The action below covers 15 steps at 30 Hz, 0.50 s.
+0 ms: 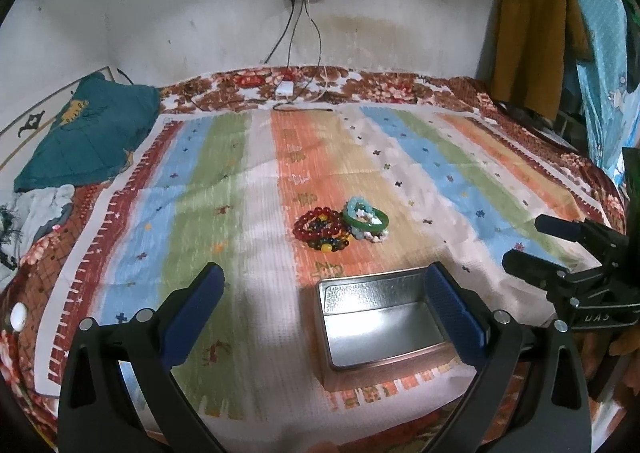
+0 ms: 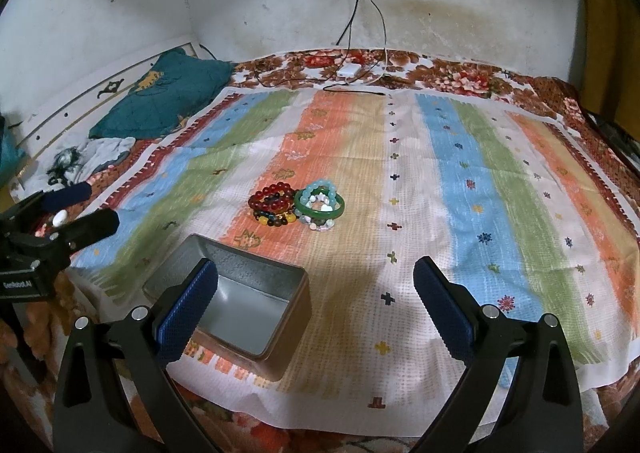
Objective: Organize jewelry
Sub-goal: 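Move both grippers forward over the pile of bracelets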
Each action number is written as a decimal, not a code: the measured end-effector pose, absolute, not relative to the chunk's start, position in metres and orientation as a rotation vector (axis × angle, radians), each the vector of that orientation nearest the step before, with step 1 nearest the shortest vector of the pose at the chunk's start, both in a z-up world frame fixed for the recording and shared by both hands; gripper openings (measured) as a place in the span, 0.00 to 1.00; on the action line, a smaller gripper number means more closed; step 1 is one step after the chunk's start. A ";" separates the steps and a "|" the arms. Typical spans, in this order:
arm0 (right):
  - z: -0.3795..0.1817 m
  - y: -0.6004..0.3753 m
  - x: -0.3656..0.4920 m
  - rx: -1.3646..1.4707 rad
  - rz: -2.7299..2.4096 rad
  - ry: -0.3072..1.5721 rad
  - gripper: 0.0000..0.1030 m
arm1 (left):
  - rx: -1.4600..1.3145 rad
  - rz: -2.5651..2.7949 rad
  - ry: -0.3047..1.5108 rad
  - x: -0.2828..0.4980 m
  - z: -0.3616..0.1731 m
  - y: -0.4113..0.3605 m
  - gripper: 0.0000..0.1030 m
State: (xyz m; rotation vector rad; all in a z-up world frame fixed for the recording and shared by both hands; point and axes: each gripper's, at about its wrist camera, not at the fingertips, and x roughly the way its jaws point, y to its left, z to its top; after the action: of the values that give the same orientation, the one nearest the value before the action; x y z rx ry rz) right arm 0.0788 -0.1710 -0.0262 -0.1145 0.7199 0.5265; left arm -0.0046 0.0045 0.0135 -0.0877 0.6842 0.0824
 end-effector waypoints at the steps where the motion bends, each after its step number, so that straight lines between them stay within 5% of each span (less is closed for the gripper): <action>1: -0.025 -0.171 0.081 -0.110 0.526 0.724 0.96 | -0.089 0.086 0.690 -0.003 0.013 0.005 0.95; 15: -0.030 -0.159 0.109 -0.125 0.516 0.742 0.96 | -0.128 0.082 0.791 0.034 -0.001 0.022 0.95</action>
State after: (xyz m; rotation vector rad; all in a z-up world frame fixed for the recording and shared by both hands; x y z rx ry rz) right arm 0.1094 -0.1585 -0.0301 -0.1245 0.7415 0.5163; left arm 0.0335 0.0219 -0.0009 -0.1279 0.7910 0.0824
